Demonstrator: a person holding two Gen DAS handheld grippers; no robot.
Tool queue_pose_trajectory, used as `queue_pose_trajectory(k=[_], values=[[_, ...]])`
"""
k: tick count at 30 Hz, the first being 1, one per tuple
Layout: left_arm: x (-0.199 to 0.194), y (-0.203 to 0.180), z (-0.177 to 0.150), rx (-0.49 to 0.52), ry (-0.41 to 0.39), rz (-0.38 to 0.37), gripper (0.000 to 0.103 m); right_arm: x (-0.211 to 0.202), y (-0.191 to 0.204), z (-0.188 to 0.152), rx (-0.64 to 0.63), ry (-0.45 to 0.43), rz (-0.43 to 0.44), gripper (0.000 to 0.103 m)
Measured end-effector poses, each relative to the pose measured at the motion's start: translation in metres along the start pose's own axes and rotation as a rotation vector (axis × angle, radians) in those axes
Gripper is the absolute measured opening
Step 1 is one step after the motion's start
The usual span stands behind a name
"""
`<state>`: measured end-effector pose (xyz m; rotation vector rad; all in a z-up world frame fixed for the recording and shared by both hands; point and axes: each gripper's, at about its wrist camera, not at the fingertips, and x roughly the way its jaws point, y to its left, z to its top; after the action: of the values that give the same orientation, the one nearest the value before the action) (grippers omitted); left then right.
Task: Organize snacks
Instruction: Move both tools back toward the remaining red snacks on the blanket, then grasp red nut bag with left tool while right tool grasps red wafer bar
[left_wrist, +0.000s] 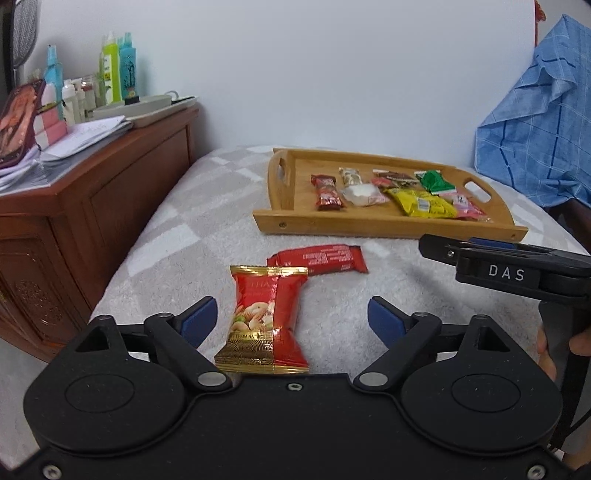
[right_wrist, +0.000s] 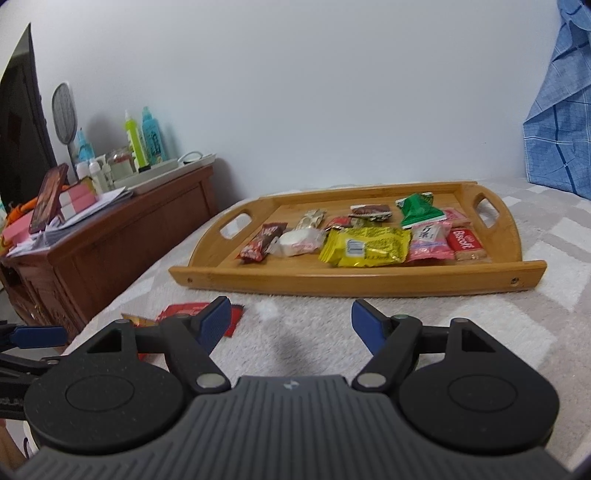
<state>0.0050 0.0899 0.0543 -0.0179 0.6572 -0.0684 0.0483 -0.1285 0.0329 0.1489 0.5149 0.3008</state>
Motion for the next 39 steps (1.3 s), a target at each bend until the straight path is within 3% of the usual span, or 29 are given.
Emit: queue_pose_trajectory(k=[9,14,17,26,39], values=[[0.017,0.011,-0.001,-0.039,0.024,-0.006,0.074,0.013,0.024,-0.002,-0.071,0.032,0.017,0.083],[0.03,0.023,-0.003,-0.09,0.076,-0.016,0.053,0.019,0.03,-0.003,-0.085,0.051,0.015,0.083],[0.037,0.029,-0.006,-0.111,0.095,-0.019,0.048,0.022,0.032,-0.005,-0.087,0.059,0.012,0.083],[0.044,0.033,-0.005,-0.12,0.098,-0.027,0.043,0.03,0.042,-0.006,-0.13,0.088,0.014,0.083],[0.076,0.046,0.03,-0.101,0.109,-0.027,0.042,0.041,0.064,-0.009,-0.179,0.113,0.028,0.083]])
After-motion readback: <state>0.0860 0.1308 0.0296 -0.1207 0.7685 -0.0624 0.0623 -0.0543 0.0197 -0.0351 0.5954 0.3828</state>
